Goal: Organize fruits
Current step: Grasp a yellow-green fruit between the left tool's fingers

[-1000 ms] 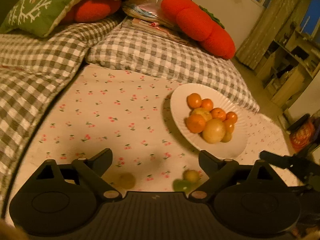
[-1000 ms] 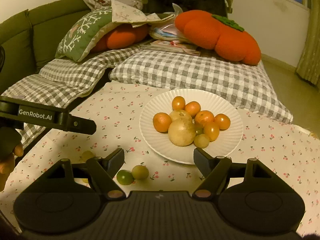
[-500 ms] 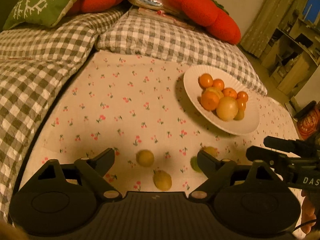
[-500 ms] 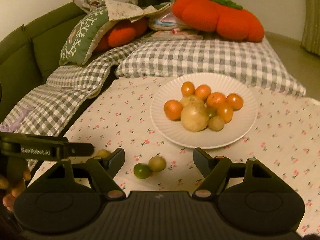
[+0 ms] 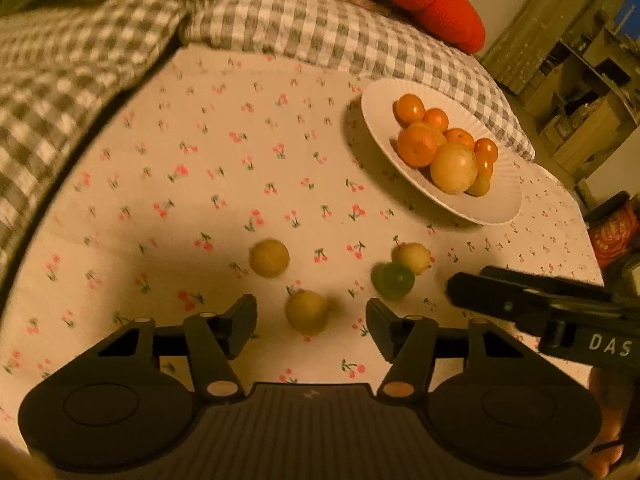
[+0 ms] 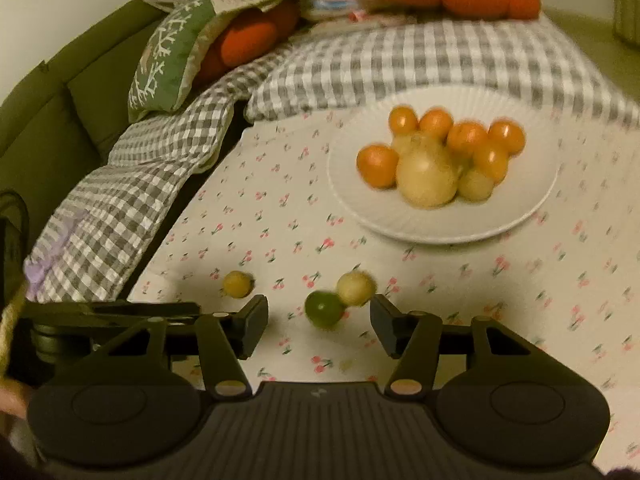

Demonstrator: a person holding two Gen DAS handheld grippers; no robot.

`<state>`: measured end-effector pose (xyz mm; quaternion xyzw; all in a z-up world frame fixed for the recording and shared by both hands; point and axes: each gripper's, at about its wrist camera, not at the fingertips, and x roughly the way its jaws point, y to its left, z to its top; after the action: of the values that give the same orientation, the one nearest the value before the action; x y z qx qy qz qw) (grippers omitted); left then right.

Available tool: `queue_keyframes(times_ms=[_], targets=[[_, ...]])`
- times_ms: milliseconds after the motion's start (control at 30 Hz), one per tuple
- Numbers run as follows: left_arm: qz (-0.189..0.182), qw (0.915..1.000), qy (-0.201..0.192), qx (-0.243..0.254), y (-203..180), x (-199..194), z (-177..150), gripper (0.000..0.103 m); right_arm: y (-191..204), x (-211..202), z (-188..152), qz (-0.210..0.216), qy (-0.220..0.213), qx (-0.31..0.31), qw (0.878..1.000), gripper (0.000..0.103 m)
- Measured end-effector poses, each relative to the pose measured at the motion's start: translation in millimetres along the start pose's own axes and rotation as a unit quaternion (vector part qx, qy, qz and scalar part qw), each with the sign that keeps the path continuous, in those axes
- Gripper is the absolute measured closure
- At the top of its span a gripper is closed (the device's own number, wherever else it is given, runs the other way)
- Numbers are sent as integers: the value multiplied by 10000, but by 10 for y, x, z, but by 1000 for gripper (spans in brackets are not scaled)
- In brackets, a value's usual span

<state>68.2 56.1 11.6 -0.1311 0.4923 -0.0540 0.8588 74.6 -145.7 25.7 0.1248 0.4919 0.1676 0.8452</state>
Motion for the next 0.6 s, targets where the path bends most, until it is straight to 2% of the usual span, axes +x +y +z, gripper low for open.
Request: queue_keyframes(times_ms=[133,233,300,367,600], targets=[[58,9999,95,2,-17,99,-8,60,20,85,-46,15,77,77,9999,53],[108,9998,150,19,-11,162,-10,73,18,109,-51,-44,52,72,10000,53],[134,9998,167,15,3,192,-3,85,5,122,-49,-51,34,97,9999,53],[115,9998,148,41,10,197,-1,91,-3,142,-53,-48,22,138,9999,53],[228,9997,60,5,19,146,9,91,14,243,-94,-54,-8,190,9998,56]])
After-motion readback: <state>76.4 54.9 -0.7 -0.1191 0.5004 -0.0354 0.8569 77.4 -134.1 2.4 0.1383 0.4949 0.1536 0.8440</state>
